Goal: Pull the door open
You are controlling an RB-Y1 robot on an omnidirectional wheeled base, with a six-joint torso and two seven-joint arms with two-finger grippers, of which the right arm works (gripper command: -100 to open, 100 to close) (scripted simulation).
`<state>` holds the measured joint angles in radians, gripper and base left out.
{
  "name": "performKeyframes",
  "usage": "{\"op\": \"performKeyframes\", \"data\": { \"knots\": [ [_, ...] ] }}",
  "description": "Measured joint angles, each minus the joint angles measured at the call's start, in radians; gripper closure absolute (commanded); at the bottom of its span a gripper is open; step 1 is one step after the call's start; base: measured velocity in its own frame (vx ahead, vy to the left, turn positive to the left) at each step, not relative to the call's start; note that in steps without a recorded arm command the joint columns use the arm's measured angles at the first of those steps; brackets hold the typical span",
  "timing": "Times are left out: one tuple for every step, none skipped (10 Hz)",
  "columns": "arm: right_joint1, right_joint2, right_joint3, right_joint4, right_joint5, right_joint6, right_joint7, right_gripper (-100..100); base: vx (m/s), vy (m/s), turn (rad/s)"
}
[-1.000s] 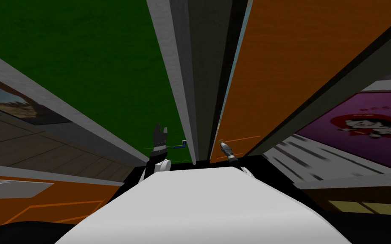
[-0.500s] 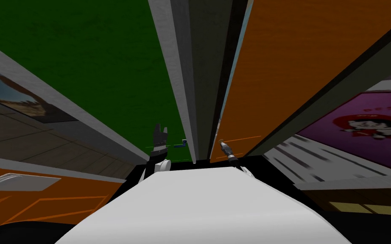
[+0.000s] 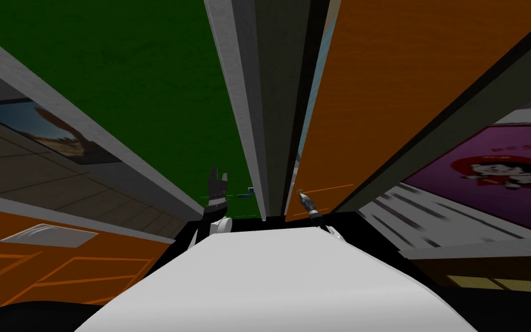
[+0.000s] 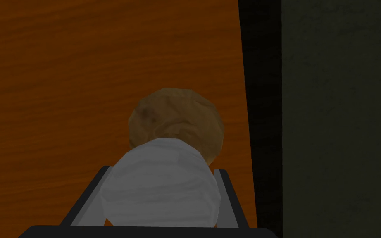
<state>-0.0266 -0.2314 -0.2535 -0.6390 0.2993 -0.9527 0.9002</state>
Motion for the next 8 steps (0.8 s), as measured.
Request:
{"op": "performKeyframes", "data": {
  "knots": [
    [-0.001,-0.001,0.003,-0.001,-0.004,0.003,-0.021,100,-0.039,-0.012,0.030],
    [-0.004,-0.003,0.007,0.003,-0.012,0.001,-0.044,100,-0.049,-0.021,0.041],
    [-0.007,-0.003,0.010,0.006,-0.022,-0.001,-0.071,100,-0.062,-0.030,0.045],
    [-0.007,-0.004,0.016,0.001,-0.032,0.003,-0.100,100,-0.048,-0.024,0.030],
    [-0.005,-0.005,0.020,-0.002,-0.037,0.003,-0.122,100,-0.045,-0.019,0.041],
    [-0.014,-0.005,0.022,0.011,-0.047,0.000,-0.145,100,-0.063,-0.028,0.062],
    [-0.018,-0.007,0.028,0.014,-0.059,0.000,-0.173,100,-0.047,-0.024,0.024],
    [-0.016,-0.006,0.031,0.009,-0.065,0.002,-0.194,100,-0.049,-0.018,0.035]
  ]
}}
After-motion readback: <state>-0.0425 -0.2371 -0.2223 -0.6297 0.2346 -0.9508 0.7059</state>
